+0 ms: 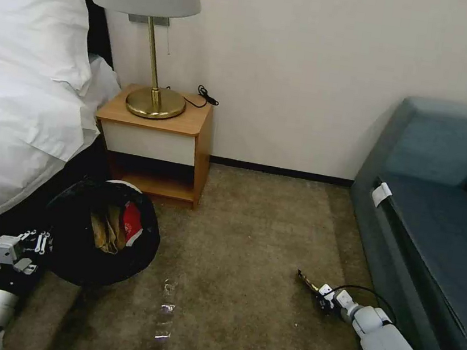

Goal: Pick up the trash bin, then pick up the garbage on the floor and place it into the trash bin.

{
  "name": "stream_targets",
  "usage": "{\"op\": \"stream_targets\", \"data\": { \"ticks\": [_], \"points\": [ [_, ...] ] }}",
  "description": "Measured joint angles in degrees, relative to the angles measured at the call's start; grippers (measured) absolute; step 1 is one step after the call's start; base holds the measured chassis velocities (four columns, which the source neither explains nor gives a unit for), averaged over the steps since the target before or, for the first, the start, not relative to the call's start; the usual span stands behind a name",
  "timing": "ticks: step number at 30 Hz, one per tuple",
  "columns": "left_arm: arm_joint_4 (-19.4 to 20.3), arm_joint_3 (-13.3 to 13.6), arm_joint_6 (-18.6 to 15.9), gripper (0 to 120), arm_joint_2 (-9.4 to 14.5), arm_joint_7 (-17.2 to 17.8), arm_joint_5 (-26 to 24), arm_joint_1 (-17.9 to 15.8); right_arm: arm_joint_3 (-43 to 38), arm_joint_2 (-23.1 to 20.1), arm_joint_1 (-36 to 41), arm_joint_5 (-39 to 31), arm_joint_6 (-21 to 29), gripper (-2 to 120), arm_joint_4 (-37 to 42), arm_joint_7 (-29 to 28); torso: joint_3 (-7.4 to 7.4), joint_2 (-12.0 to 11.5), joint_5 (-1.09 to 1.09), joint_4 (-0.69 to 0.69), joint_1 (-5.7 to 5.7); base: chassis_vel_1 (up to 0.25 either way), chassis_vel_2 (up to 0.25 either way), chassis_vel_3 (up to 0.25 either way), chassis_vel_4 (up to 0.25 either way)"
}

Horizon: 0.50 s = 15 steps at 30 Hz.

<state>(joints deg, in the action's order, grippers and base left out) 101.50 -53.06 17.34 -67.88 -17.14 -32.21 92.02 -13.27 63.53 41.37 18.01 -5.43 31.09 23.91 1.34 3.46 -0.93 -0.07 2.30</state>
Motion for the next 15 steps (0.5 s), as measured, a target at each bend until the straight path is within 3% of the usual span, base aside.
{"op": "stream_targets", "data": {
  "ticks": [3,6,13,15],
  "points": [
    [-0.5,0.4,0.1,3,0.1,-0.2,0.2,-0.3,0.1,-1.4,1.3,-0.7,-0.7,0,3.0,0.2,-0.01,0.0,0.18,0.01,0.0,-0.017,-0.007,-0.002,-0.006],
    [-0.9,0.8,0.1,3,0.2,-0.2,0.2,-0.7,0.4,-3.5,2.7,-2.2,-0.9,0,6.6,0.8,-0.03,0.0,0.03,0.05,-0.01,-0.017,-0.007,-0.002,-0.006],
    [-1.1,1.6,0.1,3,0.3,0.0,0.5,-1.6,0.9,-6.5,4.6,-5.2,-1.1,0,12.6,2.0,-0.04,0.0,0.09,0.04,-0.02,0.0,0.0,0.0,0.0],
    [-1.8,2.8,0.0,3,0.0,0.0,1.4,-2.4,0.2,-8.3,5.1,-6.1,-4.1,0,16.3,3.6,-0.04,0.1,0.07,0.05,-0.03,0.0,0.0,0.0,0.0]
  ]
}}
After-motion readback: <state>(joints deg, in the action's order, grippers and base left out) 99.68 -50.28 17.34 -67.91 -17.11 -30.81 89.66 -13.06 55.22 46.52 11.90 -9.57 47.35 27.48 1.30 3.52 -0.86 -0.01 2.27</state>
